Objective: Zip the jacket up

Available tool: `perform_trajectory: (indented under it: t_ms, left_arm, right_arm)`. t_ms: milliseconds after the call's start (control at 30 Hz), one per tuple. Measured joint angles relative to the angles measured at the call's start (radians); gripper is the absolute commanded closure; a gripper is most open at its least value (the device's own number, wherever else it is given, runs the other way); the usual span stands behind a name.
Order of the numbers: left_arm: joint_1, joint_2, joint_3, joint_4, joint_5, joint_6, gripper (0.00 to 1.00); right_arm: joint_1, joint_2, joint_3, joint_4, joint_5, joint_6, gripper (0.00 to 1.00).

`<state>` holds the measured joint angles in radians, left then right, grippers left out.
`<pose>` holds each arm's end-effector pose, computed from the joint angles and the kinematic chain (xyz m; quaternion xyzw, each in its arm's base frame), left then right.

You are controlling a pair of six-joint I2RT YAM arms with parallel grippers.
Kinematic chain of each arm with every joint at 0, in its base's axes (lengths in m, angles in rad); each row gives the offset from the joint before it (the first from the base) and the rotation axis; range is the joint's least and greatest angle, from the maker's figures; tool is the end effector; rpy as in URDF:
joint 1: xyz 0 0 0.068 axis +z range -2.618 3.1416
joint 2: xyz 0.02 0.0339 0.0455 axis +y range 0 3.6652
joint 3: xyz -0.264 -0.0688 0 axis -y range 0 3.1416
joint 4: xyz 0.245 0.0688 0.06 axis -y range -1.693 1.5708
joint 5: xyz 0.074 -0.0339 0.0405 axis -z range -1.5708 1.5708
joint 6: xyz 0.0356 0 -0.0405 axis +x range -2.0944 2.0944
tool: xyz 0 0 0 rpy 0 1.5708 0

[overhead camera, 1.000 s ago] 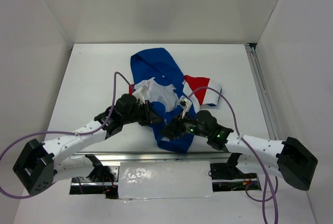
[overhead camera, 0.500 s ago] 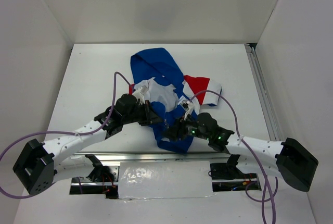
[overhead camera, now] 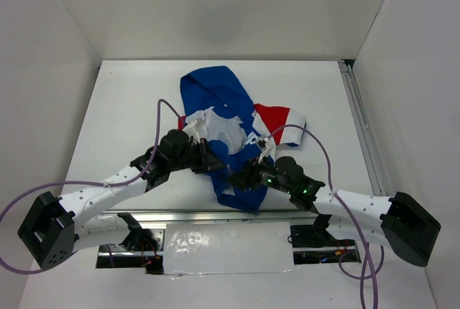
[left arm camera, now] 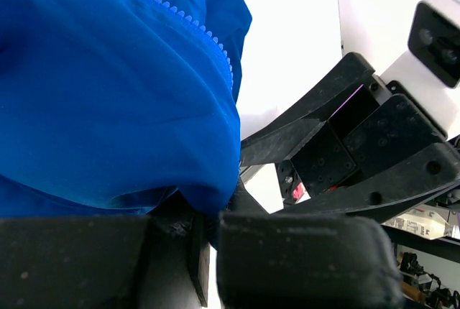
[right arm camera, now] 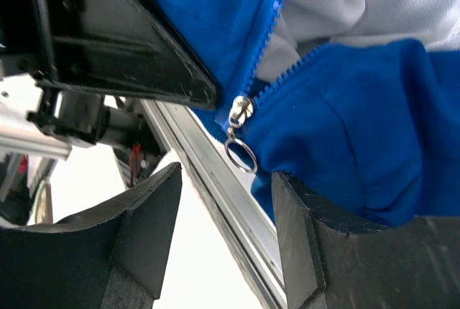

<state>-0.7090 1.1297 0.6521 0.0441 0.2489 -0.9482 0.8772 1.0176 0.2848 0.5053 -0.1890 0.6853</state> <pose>0.1847 -0.1700 0.2473 -0.0334 0.8381 -0.4645 0.2841 0.1289 0.1655 0.1943 -0.1331 0.7701 0.4887 0.3879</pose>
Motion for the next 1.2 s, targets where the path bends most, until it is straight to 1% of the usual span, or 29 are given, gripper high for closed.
perform_trajectory:
  t_ms: [267,433,467,533,567,700,733,867,900,967,1067,1200]
  left_arm:
    - [0.000,0.000,0.000,0.002,0.006,-0.002,1.00]
    - [0.000,-0.002,-0.003,0.015,0.010,-0.003,1.00]
    - [0.000,-0.002,-0.004,0.016,0.010,-0.003,1.00]
    - [0.000,-0.003,-0.004,0.016,0.010,-0.005,1.00]
    - [0.000,-0.004,-0.004,0.016,0.010,-0.005,1.00]
    - [0.000,-0.006,-0.004,0.016,0.004,-0.006,1.00]
    - [0.000,-0.006,-0.004,0.016,0.002,-0.008,1.00]
    - [0.000,-0.006,-0.004,0.016,-0.002,-0.020,1.00]
    - [0.000,-0.006,-0.004,0.016,-0.003,-0.022,1.00]
    - [0.000,-0.006,-0.004,0.016,-0.003,-0.023,1.00]
    - [0.000,-0.006,-0.004,0.016,-0.003,-0.023,1.00]
    - [0.000,-0.006,-0.004,0.016,-0.002,-0.022,1.00]
  right_arm:
    - [-0.019,0.009,-0.033,0.120,0.017,0.044,0.41]
    - [-0.021,0.026,-0.038,0.164,0.016,0.066,0.46]
    - [-0.023,0.027,-0.040,0.172,0.015,0.072,0.49]
    - [-0.024,0.030,-0.043,0.177,0.010,0.077,0.52]
    - [-0.024,0.031,-0.043,0.176,0.005,0.080,0.57]
    - [-0.024,0.032,-0.043,0.167,-0.011,0.082,0.64]
    - [-0.024,0.032,-0.043,0.163,-0.012,0.082,0.68]
    - [-0.024,0.025,-0.043,0.150,-0.016,0.084,0.80]
    - [-0.024,0.019,-0.043,0.143,-0.016,0.084,0.86]
    - [-0.024,0.010,-0.042,0.132,-0.017,0.087,0.88]
    - [-0.024,-0.008,-0.039,0.113,-0.017,0.095,1.00]
    - [-0.025,-0.038,-0.005,0.043,-0.002,0.127,1.00]
